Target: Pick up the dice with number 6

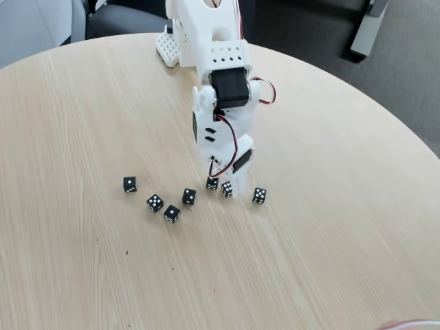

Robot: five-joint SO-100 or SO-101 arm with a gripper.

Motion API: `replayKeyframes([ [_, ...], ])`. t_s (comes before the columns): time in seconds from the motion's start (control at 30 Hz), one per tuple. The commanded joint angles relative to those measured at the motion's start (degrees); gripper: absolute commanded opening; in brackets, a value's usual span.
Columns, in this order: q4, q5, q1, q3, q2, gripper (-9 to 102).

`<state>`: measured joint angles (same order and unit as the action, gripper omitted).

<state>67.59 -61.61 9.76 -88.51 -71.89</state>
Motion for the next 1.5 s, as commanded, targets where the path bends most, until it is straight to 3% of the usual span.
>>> replayKeyframes([
  [0.0, 0.53, 0.62, 0.44, 0.35, -1.49, 19],
  [0.47, 0.53, -9.32, -0.18, -0.35, -12.48, 20],
  [1.47, -0.35, -9.14, -0.26, -0.44, -3.78, 23],
])
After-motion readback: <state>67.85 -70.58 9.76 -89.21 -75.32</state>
